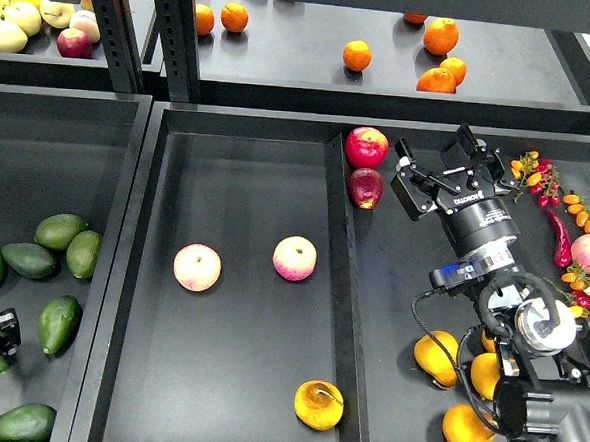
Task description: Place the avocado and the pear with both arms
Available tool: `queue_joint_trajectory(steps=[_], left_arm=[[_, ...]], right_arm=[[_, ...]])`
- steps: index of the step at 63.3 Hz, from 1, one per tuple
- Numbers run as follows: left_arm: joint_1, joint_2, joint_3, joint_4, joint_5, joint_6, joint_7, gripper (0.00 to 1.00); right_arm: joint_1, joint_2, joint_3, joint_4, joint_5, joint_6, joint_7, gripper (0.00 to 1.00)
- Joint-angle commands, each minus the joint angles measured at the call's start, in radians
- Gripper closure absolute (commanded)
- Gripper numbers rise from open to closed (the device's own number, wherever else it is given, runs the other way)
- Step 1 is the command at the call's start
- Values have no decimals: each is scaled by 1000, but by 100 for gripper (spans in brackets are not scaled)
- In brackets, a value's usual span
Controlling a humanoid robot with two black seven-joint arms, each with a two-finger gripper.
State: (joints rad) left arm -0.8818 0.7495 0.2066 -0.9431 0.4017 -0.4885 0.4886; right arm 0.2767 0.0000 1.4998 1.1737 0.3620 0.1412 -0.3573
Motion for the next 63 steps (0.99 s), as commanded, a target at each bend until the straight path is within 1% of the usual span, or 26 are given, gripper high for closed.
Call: queue_joint_trajectory(steps=[1,6,9,17,26,32,34,40,44,49,51,54,56,58,59,63], left_arm=[[20,-2,-6,7,3,0,0,67],[33,-12,-22,13,3,0,0,67],[55,-22,-38,21,3,0,0,64],[75,-30,-44,23,3,0,0,61],[80,-32,-50,23,5,0,0,51],[80,-33,-52,23,3,0,0,50],[80,-33,-53,23,3,0,0,48],[80,-33,-64,23,5,0,0,38],[80,-33,-68,23,9,0,0,36],[80,-33,-70,23,22,0,0,32],[80,-33,-72,21,23,0,0,28],[78,-33,-81,21,23,0,0,18],[78,-33,-88,21,23,0,0,14],[78,-33,-95,21,23,0,0,12],[70,-32,-116,21,22,0,0,6],[66,-25,-133,21,22,0,0,4]], right_arm=[[-4,0,-1,-3,0,1,0,0],[-8,0,-1,-3,0,3,0,0],[-10,0,-1,-3,-2,3,0,0],[-10,0,-4,-5,-2,3,0,0],[-10,0,-7,-6,-2,3,-2,0],[-8,0,-6,-9,-2,3,-2,0],[-10,0,-7,-11,-2,3,-2,0],[-10,0,-7,-14,-2,6,-2,0],[-11,0,-7,-14,-2,8,-2,0],[-14,0,-7,-14,0,9,-2,0],[-16,0,-7,-14,0,11,-3,0],[-19,0,-7,-14,2,12,-5,0],[-20,0,-7,-14,2,14,-6,0],[-24,0,-7,-14,2,14,-6,0],[-33,0,-7,-13,3,15,-8,0],[-39,0,-7,-13,3,15,-9,0]])
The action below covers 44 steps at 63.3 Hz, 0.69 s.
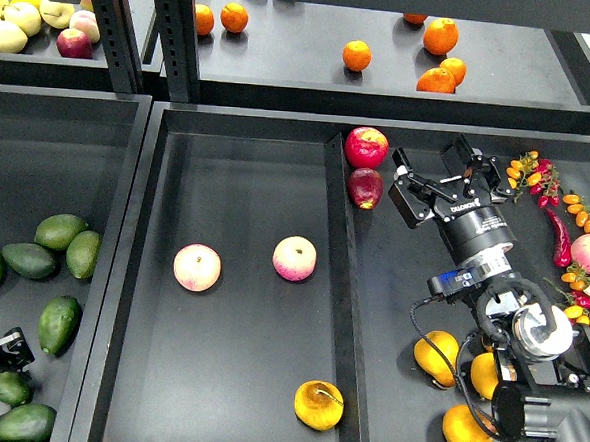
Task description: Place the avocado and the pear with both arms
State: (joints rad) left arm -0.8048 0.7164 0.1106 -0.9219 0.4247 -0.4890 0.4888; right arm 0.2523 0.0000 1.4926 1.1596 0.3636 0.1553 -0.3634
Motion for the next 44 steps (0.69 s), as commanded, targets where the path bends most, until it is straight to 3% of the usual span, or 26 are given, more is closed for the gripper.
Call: queue_joint_trajectory(steps=[1,35,42,44], left_arm=[[-13,11,-43,-2,-1,0,0,4],[-134,35,-250,41,-150,0,0,1],[-132,26,-321,55,-242,0,0,1],[-134,21,-362,55,-314,0,0,1]], right_arm=[[-18,0,0,2,1,1,-3,0],[-99,0,-63,12,6,15,-15,0],[-114,0,-69,12,8,18,-45,0],[-123,-12,-78,12,9,18,-77,0]])
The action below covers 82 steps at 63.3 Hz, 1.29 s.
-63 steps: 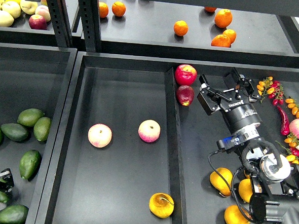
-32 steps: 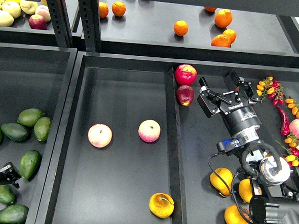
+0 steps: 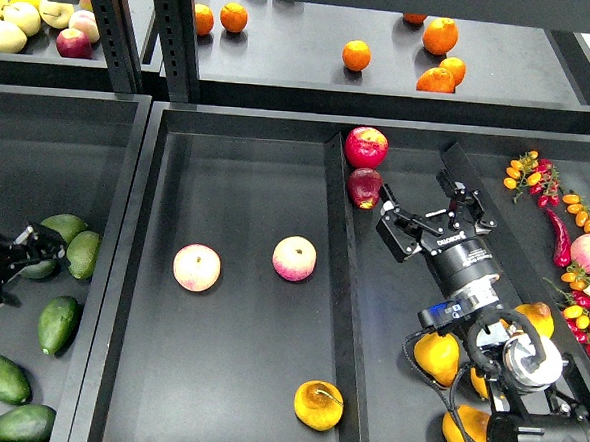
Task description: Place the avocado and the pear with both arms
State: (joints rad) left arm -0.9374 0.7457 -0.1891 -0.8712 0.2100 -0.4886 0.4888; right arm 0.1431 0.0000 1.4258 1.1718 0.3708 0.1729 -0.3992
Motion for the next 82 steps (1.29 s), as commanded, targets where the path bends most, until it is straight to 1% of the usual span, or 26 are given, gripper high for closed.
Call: queue_joint_trajectory(steps=[1,11,14,22,31,38,44,49,50,60,71,82], left_arm=[[-1,-8,-69,6,-109,0,0,1],[3,-8,-167,4,-251,0,0,1],[8,-6,-191,4,-287,0,0,1],[43,-5,-269,5,-405,0,0,1],[98,-28,-389,-2,-488,0,0,1],[150,-75,-500,-9,-511,0,0,1],[230,-127,-610,-12,-512,0,0,1],[285,-170,-674,-11,-512,0,0,1],[343,-216,-752,-11,-512,0,0,1],[480,-350,-935,-31,-512,0,0,1],[584,-462,-1038,-91,-511,0,0,1],[644,-540,-1104,-137,-500,0,0,1]], right_arm=[[-16,-15,-13,0,2,0,-43,0],[-53,-78,-19,-3,3,0,-73,0],[-60,-92,-25,-3,3,0,-90,0],[-59,-132,-59,-1,2,2,-90,0],[-62,-181,-102,5,3,2,-90,0],[-66,-247,-142,5,3,2,-90,0],[-56,-308,-198,-1,2,2,-90,0],[-50,-347,-235,-3,-3,2,-90,0],[-39,-380,-270,-3,-4,2,-90,0],[33,-451,-392,-4,-6,2,-90,0],[121,-514,-536,-1,-4,2,-90,0],[199,-545,-651,-6,-10,2,-90,0]])
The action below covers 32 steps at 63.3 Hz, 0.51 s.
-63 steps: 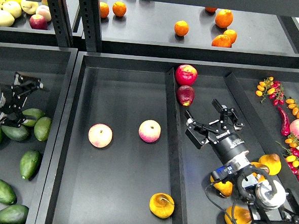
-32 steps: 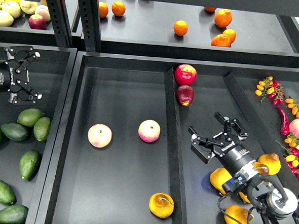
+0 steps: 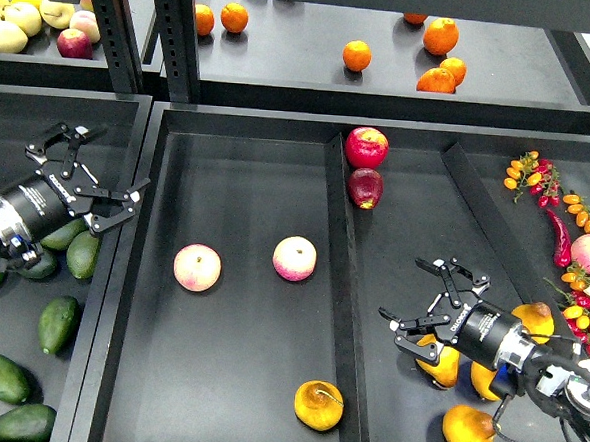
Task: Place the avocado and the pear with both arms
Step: 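Move the right gripper down over the yellow pear nearest the robot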
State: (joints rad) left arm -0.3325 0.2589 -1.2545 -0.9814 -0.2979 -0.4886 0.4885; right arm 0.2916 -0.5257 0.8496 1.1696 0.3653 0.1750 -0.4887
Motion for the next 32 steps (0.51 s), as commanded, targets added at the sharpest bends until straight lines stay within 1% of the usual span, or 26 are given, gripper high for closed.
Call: queue_joint_trajectory(steps=[1,11,16,17,32], left_arm=[[47,-62,-46,-31,8,0,0,1],[107,-121,-112,-60,6,0,0,1],[125,-132,-128,-72,8,0,0,1],[135,-135,-140,-72,8,0,0,1],[199,-167,-210,-92,6,0,0,1]], right_arm=[[66,-20,-96,-2,-5,0,0,0],[156,-30,-243,4,-14,0,0,0],[193,-48,-306,7,-20,0,0,0],[222,-53,-351,10,-22,0,0,0],[224,-50,-385,10,-22,-2,0,0]])
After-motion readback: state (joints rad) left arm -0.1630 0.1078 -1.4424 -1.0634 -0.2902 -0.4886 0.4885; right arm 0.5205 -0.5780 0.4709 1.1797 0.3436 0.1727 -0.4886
